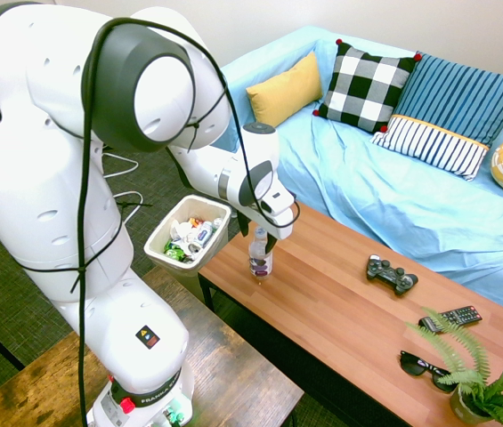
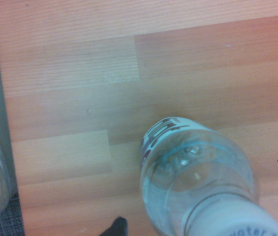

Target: Throw the bottle in the trash bin

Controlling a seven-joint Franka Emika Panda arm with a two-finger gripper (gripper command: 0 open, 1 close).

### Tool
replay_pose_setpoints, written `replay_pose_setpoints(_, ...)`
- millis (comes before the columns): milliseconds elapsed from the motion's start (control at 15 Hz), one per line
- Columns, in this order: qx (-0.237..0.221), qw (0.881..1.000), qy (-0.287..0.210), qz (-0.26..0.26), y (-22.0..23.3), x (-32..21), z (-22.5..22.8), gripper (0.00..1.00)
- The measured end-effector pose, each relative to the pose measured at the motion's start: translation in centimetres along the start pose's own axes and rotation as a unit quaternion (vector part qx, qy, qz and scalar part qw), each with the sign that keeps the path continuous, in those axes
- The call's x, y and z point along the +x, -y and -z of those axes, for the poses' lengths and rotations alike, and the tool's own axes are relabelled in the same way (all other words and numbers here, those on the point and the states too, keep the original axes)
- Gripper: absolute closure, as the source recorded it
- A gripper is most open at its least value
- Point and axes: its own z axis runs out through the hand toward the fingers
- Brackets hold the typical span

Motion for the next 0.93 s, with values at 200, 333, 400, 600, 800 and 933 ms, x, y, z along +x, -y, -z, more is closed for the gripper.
replay_pose_setpoints(200,-0.001,1.0,0.002,-0.002,0.17,0.18,-0.6,1.0)
replay_pose_setpoints(333,0.0,1.0,0.001,-0.003,0.22,0.24,-0.54,1.0)
replay_pose_setpoints(400,0.0,1.0,0.001,-0.004,0.19,0.35,-0.52,1.0)
replay_pose_setpoints(600,0.002,1.0,0.0,-0.006,0.18,0.57,-0.3,1.0)
replay_pose_setpoints(800,0.003,1.0,-0.002,-0.003,0.3,0.38,0.1,1.0)
replay_pose_setpoints(933,0.002,1.0,-0.002,-0.004,0.28,0.37,0.32,1.0)
